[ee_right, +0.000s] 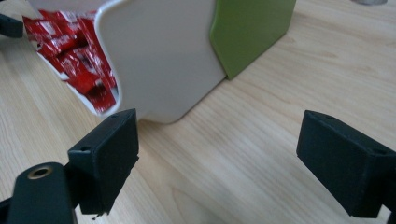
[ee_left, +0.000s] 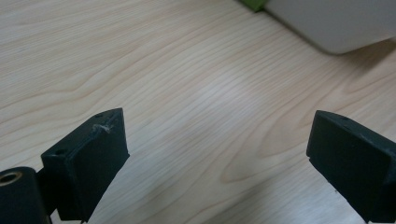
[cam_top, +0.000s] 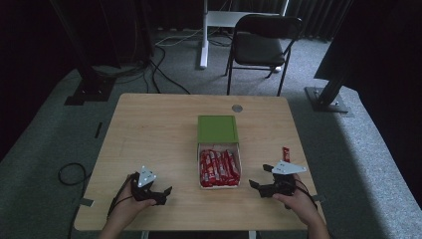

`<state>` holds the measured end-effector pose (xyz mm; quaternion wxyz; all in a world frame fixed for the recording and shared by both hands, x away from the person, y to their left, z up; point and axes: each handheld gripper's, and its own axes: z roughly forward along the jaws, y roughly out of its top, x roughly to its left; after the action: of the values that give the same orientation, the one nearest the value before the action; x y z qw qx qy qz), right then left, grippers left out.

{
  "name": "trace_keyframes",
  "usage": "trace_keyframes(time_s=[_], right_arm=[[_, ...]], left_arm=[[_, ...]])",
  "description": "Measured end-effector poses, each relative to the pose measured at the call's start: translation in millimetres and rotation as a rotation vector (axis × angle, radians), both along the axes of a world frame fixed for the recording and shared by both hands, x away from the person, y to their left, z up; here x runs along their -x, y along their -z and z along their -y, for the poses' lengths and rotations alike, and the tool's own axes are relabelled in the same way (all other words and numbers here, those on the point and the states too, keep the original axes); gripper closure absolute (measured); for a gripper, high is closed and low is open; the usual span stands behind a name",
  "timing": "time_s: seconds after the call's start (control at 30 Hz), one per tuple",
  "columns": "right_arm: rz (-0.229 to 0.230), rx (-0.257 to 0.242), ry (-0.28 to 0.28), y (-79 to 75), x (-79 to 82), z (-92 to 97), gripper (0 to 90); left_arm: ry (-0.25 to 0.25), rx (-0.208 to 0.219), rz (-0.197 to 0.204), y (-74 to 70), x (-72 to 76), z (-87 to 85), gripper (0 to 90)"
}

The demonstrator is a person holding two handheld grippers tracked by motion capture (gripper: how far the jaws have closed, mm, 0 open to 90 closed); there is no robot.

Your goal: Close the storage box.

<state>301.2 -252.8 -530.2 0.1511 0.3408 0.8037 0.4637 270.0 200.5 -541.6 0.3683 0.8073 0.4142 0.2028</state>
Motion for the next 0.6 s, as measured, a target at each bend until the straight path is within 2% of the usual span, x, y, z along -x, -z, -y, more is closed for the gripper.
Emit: trace_keyframes(time_s=[0.23, 0.6], right_arm=[[0.015, -0.026, -0.023, -6.2, -2.0, -7.1, 12.6], [0.038, -0.063, -0.062, -13.2, -2.0, -15.0, 12.7]], left_arm=[[0.058, 0.012, 0.023, -3.5, -3.4, 17.9, 5.8], [0.131, 0.044, 0.071, -17.8, -8.4, 44.6, 5.9]])
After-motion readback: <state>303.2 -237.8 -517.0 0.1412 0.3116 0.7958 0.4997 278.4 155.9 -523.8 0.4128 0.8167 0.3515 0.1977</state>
